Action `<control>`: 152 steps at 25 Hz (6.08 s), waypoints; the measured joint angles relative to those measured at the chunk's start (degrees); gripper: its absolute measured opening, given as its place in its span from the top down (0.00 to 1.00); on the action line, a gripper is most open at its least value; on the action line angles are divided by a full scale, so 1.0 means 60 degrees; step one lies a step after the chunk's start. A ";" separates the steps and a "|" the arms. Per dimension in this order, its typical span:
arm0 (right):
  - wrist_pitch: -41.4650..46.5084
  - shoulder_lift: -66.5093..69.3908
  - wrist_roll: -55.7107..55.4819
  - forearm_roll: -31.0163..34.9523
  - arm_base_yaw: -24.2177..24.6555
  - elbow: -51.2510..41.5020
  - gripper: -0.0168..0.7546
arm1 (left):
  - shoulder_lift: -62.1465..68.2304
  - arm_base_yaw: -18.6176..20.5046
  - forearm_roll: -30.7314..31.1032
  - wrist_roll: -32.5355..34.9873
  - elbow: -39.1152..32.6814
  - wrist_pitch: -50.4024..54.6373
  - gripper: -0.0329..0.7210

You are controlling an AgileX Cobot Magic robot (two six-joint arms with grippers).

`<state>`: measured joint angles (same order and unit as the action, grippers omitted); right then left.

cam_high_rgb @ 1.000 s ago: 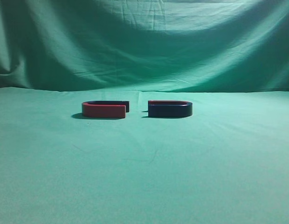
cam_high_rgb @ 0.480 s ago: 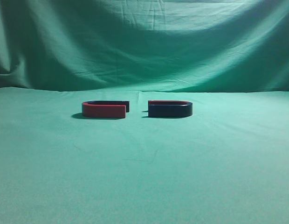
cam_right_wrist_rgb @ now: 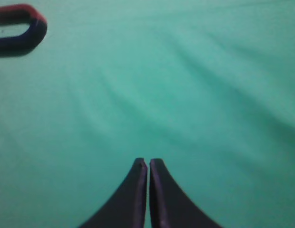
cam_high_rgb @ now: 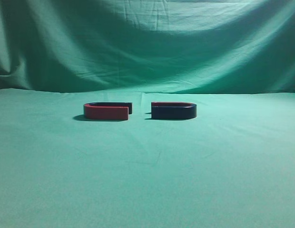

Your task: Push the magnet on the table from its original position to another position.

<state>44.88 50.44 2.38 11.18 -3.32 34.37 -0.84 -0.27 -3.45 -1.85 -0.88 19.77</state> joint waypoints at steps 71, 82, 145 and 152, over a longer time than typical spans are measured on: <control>0.2679 1.1753 -0.2086 -0.1123 -0.3846 1.1222 0.98 | 0.0000 0.0000 0.0000 0.0000 0.0000 0.0000 0.46; 0.3770 0.7350 -0.1879 -0.1123 -0.3846 1.1420 0.98 | 0.0000 0.0000 0.0000 0.0000 0.0000 0.0000 0.46; -0.3659 -0.8523 -0.0360 -0.1614 -0.0432 -0.5948 0.98 | 0.0000 0.0000 0.0000 0.0000 0.0000 0.0000 0.46; -0.3659 -0.8523 -0.0360 -0.1625 -0.0432 -0.5948 0.98 | 0.0000 0.0000 0.0000 0.0000 0.0000 0.0000 0.46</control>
<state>22.93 -0.70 0.22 1.43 -5.92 -1.32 -0.84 -0.27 -3.45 -1.85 -0.88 19.77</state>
